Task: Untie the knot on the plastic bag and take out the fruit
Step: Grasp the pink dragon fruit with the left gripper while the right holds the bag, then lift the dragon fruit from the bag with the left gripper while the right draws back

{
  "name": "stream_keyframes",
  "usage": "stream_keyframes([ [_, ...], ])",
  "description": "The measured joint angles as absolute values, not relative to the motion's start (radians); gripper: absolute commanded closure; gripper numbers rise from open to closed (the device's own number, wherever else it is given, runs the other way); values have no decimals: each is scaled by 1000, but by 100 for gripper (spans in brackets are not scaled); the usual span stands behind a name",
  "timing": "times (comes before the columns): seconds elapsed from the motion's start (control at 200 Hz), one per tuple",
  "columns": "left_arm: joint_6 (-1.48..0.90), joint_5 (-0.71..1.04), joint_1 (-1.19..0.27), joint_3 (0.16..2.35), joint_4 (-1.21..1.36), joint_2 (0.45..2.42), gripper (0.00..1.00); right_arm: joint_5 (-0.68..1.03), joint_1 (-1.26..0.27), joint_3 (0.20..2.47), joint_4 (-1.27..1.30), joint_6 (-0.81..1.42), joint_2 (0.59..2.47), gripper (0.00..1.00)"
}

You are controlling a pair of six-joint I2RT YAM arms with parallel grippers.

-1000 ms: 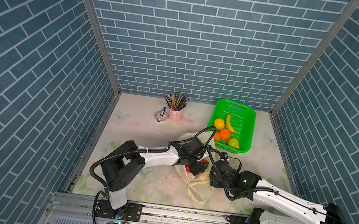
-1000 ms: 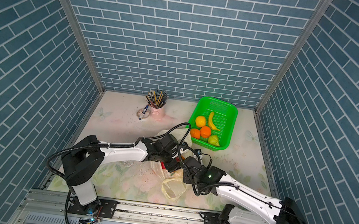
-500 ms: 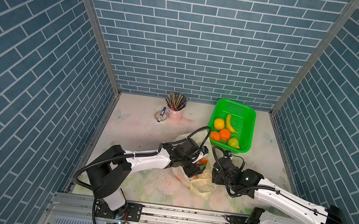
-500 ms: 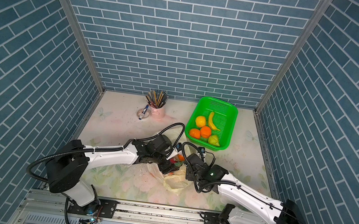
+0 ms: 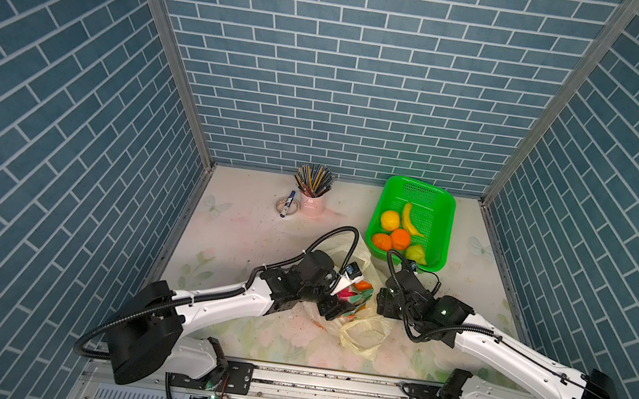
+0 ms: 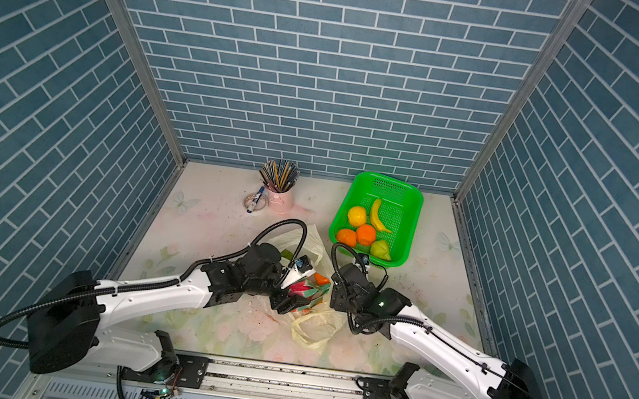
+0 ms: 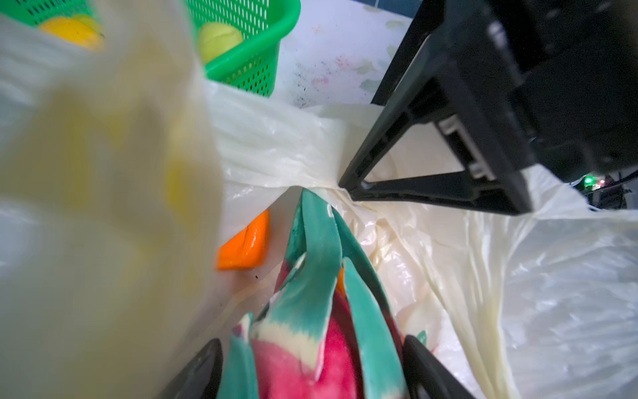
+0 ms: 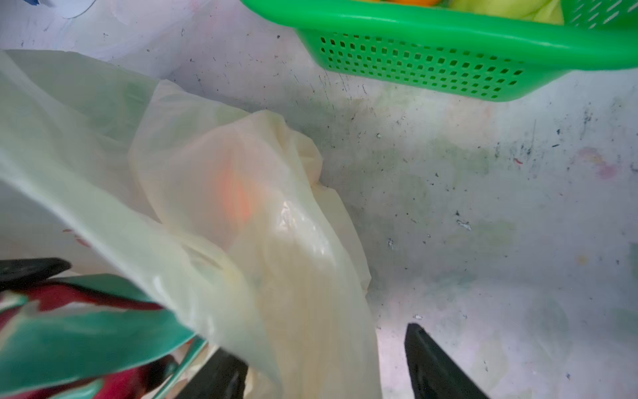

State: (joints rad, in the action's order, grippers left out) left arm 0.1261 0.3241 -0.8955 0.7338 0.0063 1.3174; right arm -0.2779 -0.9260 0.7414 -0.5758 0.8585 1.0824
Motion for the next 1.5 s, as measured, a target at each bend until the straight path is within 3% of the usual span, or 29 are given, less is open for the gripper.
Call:
stream_keyframes([
  [0.62,215,315,-894,643,261,1124,63,-184,-810,738,-551,861,1082,26],
  [0.76,223,315,-894,637,268,1119,64,-135,-746,719,-527,864,1065,32],
  [0.87,221,328,-892,620,273,1092,64,-73,-725,694,-484,861,1065,51],
  [1.01,221,351,-891,633,245,1042,64,13,-725,694,-441,859,1127,62],
  [1.27,179,377,-860,680,155,939,64,134,-724,694,-331,849,1172,69],
  [1.5,139,377,-860,678,262,883,65,225,-780,694,-205,851,1229,60],
])
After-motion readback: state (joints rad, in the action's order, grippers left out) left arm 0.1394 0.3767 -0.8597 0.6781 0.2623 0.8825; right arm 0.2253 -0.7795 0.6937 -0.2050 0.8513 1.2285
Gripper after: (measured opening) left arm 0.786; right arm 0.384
